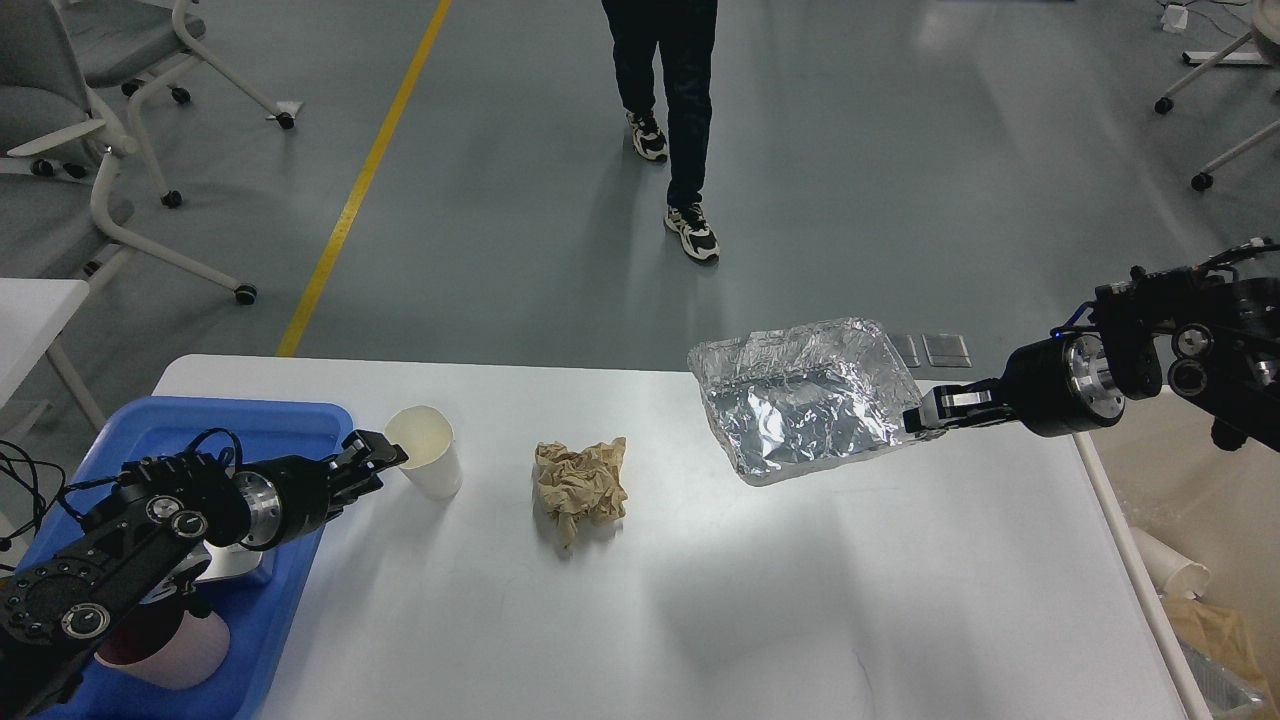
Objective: Tidy desktop
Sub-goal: 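Grasp the white paper cup with the left gripper and lift it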
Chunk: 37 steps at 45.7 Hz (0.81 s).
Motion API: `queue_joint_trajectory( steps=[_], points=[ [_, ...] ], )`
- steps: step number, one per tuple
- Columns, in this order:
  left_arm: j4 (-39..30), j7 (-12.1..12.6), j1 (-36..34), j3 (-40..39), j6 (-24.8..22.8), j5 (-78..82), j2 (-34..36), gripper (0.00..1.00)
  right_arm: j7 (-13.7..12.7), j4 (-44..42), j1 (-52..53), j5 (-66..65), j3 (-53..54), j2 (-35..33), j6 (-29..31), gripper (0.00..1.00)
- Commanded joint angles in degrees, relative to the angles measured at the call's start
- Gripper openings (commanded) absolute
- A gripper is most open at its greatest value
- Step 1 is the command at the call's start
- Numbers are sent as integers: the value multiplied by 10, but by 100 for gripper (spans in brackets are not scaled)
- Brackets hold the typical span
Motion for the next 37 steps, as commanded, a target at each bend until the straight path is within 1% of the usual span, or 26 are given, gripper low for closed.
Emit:
queue_joint_trajectory(
  steps=[1, 10, 13, 17, 21, 25, 30, 35, 37],
  points=[
    [13, -1, 0, 0, -1, 0, -11, 37, 0, 1, 0, 3, 0, -1, 1, 0],
    [22, -3, 0, 0, 0, 1, -12, 32, 0, 1, 0, 4, 0, 0, 1, 0],
    [23, -7, 0, 0, -1, 1, -12, 28, 0, 1, 0, 6, 1, 0, 1, 0],
    [28, -9, 0, 0, -1, 1, -13, 20, 0, 2, 1, 9, 1, 1, 3, 0],
    [30, -12, 0, 1, -2, 3, -17, 10, 1, 2, 1, 10, 0, 2, 7, 0],
    [31, -25, -1, 11, -2, 2, -19, 1, 1, 2, 1, 9, 0, 4, 7, 0],
    [31, -36, -17, 28, -2, 1, -19, 0, 0, 2, 3, 9, 0, 6, 6, 0],
    [31, -35, -27, 27, -2, -7, -13, 0, -2, 2, 7, 9, 0, 12, 5, 0],
    [30, -35, -32, 27, -2, -8, -10, 0, -7, 1, 9, 9, -1, 19, 4, 0]
  ],
)
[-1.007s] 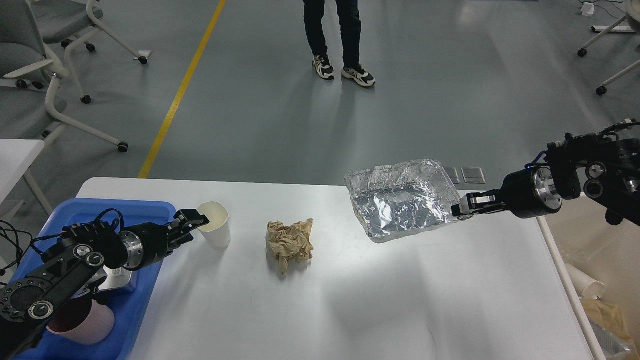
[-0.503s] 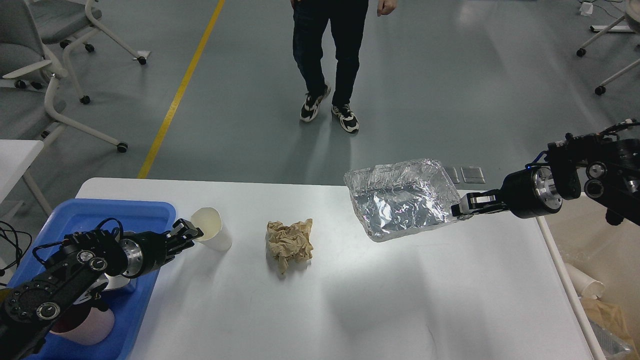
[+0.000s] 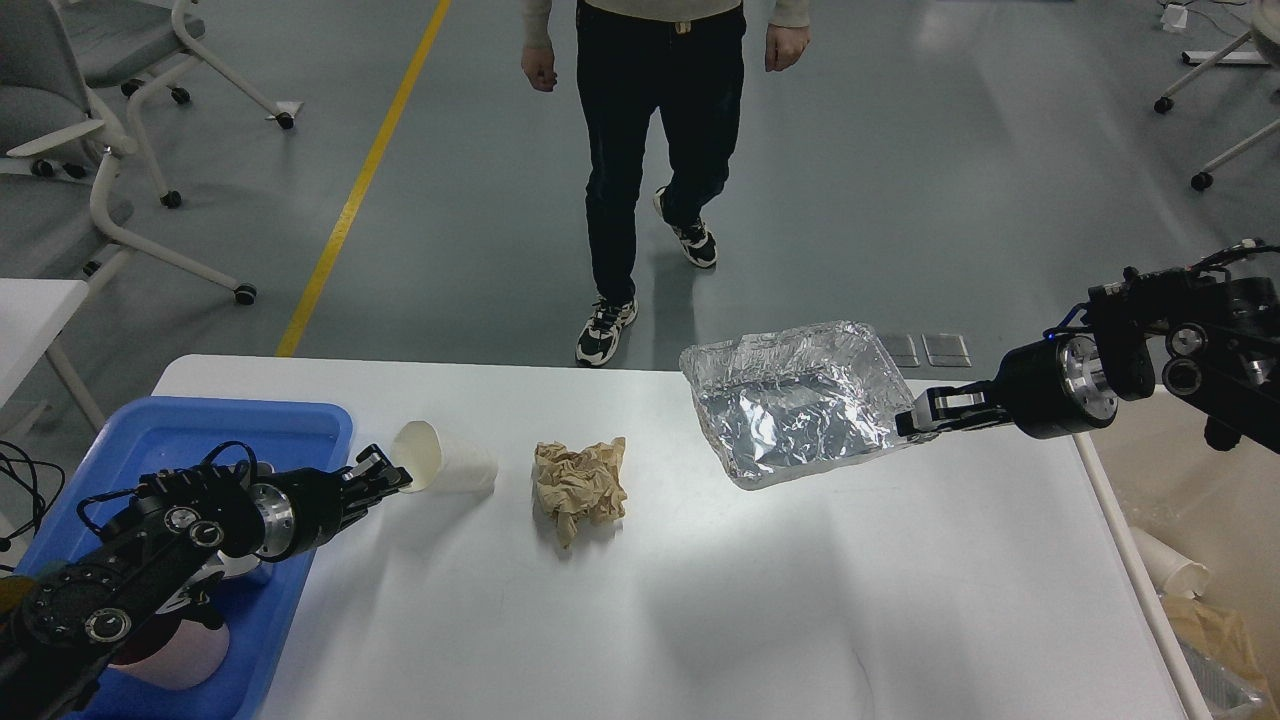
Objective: Tidy desktop
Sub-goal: 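Grasp the white paper cup with the left gripper and lift it, then carry the paper cup with the left gripper over the foil tray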
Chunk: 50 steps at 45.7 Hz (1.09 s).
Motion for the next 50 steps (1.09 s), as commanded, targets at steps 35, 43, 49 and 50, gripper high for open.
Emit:
queue_joint_trajectory(
  steps=[35, 43, 49, 50],
  points=[
    [-63, 1, -155, 2, -26, -144, 119, 0, -24, -80, 55, -7, -70, 181, -17, 0],
    [-70, 0, -217, 4, -48, -170, 132, 0, -24, -84, 54, -9, -78, 185, -18, 0],
    [-77, 3, -273, 49, -55, -207, 130, 2, -24, -84, 54, -9, -84, 186, -20, 0],
    [-78, 3, -283, 65, -56, -214, 128, 2, -24, -84, 54, -9, -83, 186, -20, 0]
  ],
)
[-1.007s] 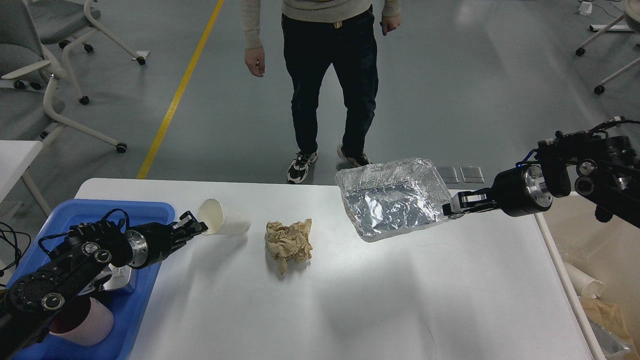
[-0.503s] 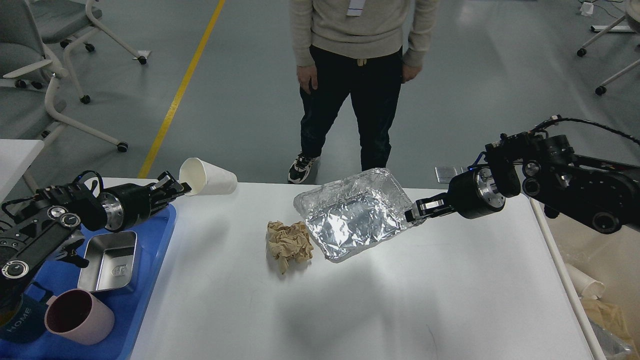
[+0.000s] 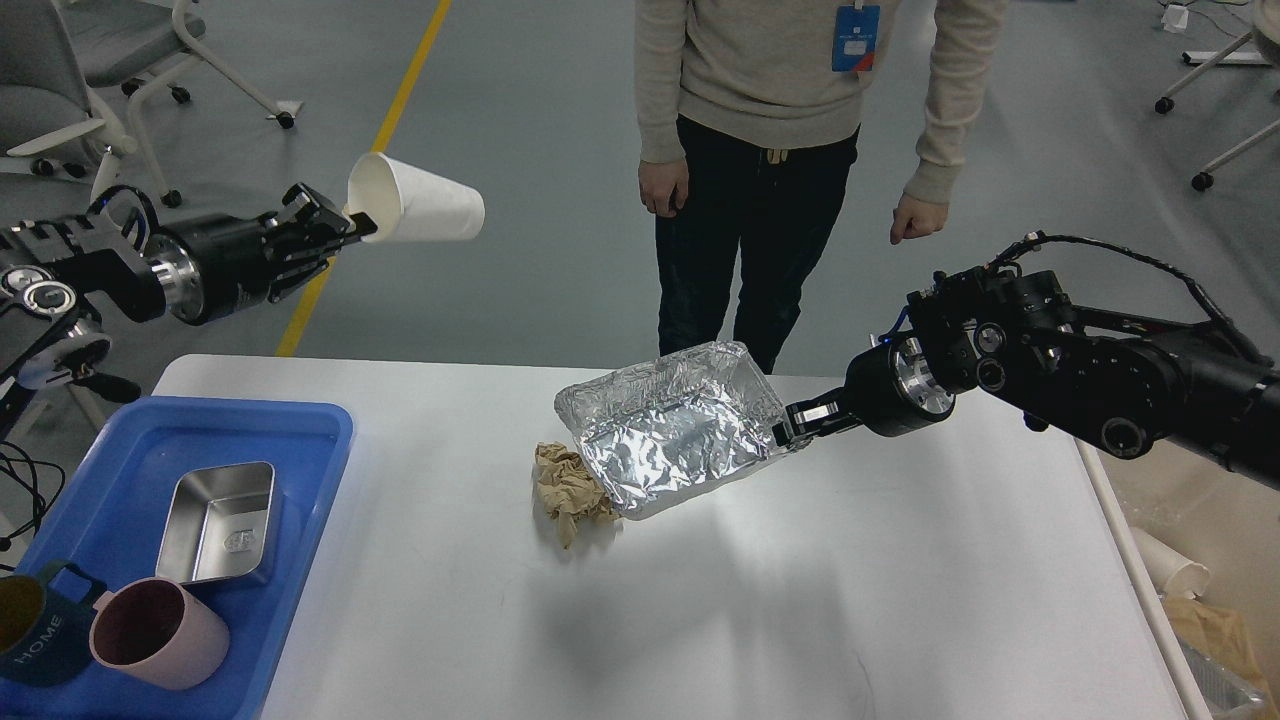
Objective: Tidy desktop
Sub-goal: 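Carry the paper cup with the left gripper over the foil tray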
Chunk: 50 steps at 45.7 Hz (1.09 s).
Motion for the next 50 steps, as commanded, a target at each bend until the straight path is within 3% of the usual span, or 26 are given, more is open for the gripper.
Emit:
queue_joint_trajectory(
  steps=[1, 9, 26, 38, 50],
  points=[
    [-6, 2, -60, 65, -6, -42, -5, 2, 0, 0, -1, 0, -3, 0, -1, 0],
    [-20, 3, -141, 181, -8, -84, -30, 4, 0, 0, 1, 0, -3, -2, -1, 0],
    [-103, 3, -158, 228, -14, -83, -52, 4, 0, -9, 9, 2, -4, -1, -4, 0],
    [-108, 2, -160, 272, -33, -75, -52, 6, 1, -8, 10, 4, -4, -5, -4, 0],
    [-101, 4, -158, 297, -30, -65, -97, 6, -2, -11, 18, 7, -4, -5, -4, 0]
  ],
)
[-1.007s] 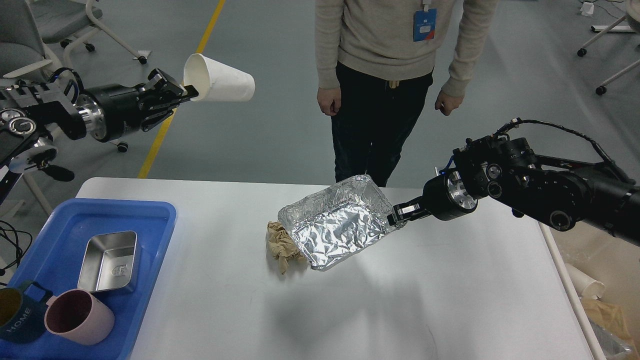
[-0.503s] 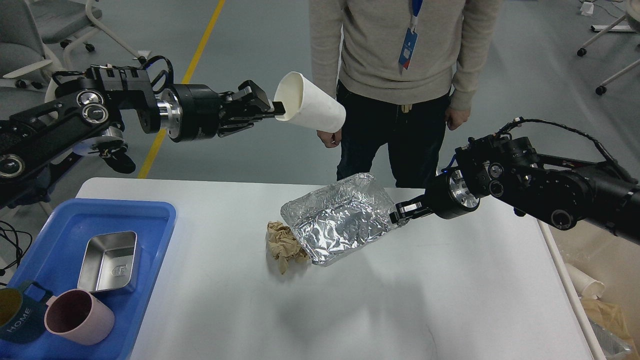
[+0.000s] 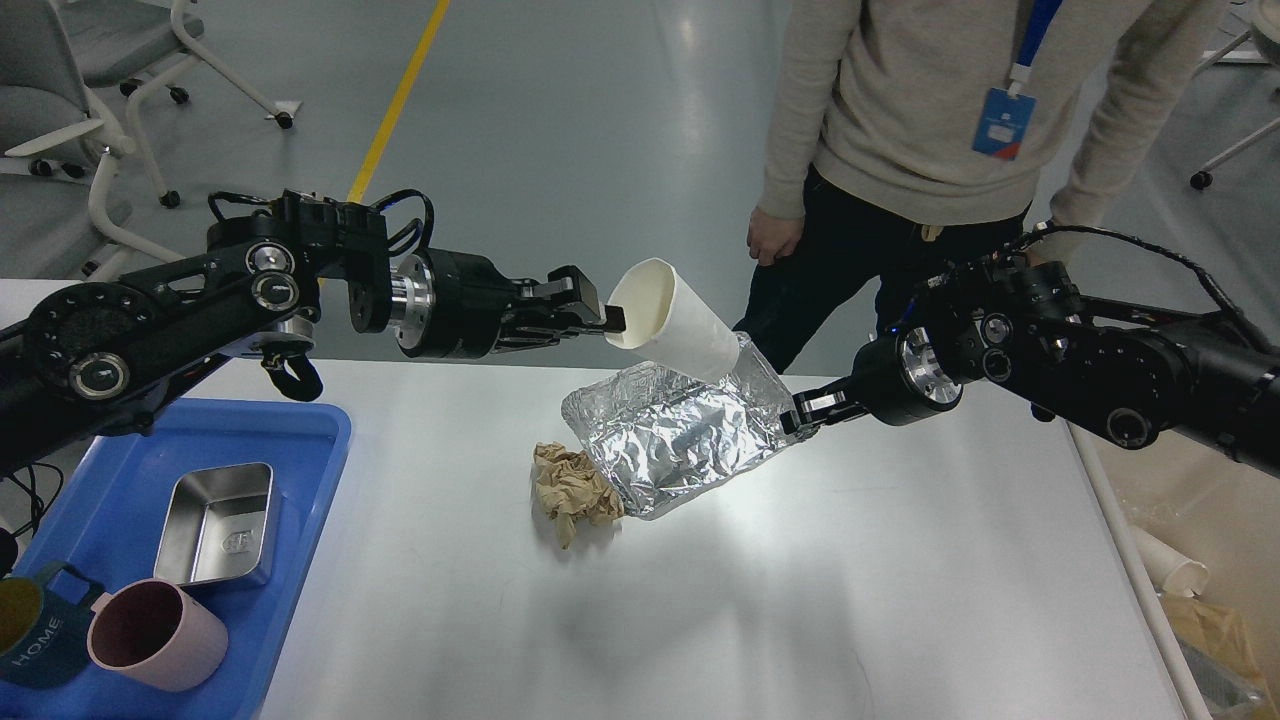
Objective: Tidy desktop
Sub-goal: 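Carry the paper cup with the left gripper over the foil tray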
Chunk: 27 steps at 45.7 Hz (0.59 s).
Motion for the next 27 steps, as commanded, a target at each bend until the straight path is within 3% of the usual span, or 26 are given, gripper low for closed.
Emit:
queue_joint_trajectory(
  steps=[1, 8, 27],
  points=[
    [3, 1, 2, 10, 3, 9, -14, 6, -2, -6, 4, 4, -1, -1, 0, 0],
    [3, 2, 4, 13, 3, 13, -15, 7, -17, -9, 4, 7, -8, -8, 0, 0],
    [19, 2, 7, 26, 5, 23, -38, 7, -21, -5, 4, 49, -34, -39, 2, 0]
  ],
)
